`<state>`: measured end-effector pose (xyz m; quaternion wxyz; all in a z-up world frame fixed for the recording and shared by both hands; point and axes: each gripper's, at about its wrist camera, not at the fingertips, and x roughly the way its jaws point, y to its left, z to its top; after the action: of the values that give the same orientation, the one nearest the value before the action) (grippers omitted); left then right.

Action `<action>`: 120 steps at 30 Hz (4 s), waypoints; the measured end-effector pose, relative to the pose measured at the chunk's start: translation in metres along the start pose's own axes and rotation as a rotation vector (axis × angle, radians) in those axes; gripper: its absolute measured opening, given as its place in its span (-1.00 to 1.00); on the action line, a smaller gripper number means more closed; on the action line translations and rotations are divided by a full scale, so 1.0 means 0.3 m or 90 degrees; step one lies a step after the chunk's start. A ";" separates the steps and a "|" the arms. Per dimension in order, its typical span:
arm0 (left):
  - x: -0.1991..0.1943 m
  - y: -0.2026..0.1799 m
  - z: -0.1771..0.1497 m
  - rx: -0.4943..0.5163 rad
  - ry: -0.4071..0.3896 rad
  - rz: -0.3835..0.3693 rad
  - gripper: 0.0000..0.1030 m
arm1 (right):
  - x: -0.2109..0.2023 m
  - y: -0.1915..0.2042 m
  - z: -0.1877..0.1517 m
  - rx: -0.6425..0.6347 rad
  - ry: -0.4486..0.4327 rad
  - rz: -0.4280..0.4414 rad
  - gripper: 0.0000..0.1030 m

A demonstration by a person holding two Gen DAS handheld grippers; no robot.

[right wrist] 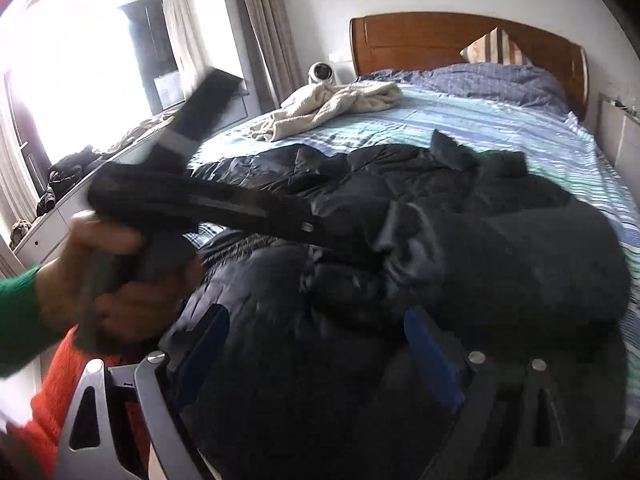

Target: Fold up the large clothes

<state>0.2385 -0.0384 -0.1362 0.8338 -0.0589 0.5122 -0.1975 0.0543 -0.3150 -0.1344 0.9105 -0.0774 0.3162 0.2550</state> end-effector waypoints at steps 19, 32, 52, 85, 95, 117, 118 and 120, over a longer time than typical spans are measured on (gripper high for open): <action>-0.082 0.057 0.280 0.065 -0.085 0.106 -0.89 | -0.303 -0.528 0.121 0.117 -0.013 -0.227 0.76; 0.092 0.235 0.356 0.025 -0.071 0.172 -0.88 | 0.244 -1.120 0.420 0.262 0.096 -0.218 -0.33; 0.206 0.296 0.308 0.031 -0.045 0.169 -0.84 | 0.327 -1.004 0.222 0.255 0.179 -0.097 -0.37; -0.251 0.524 -0.193 -0.103 -0.064 0.231 0.55 | -0.197 -0.441 -0.120 0.242 -0.005 -0.201 0.52; -0.312 0.778 -0.209 -0.231 -0.103 0.244 0.58 | -0.130 -0.334 -0.117 0.255 0.005 -0.181 0.52; -0.266 1.156 -0.245 -0.526 -0.202 0.169 0.67 | -0.146 -0.234 -0.078 0.191 -0.001 -0.169 0.52; -0.265 1.179 -0.246 -0.538 -0.208 0.170 0.68 | -0.142 -0.227 -0.073 0.187 -0.002 -0.166 0.52; -0.262 1.228 -0.251 -0.581 -0.225 0.174 0.68 | -0.129 -0.201 -0.055 0.178 -0.006 -0.154 0.52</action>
<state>0.2403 0.3374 -0.2169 0.8152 -0.3822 0.4006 0.1700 0.0505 -0.3878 -0.1249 0.9380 0.0137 0.3325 0.0973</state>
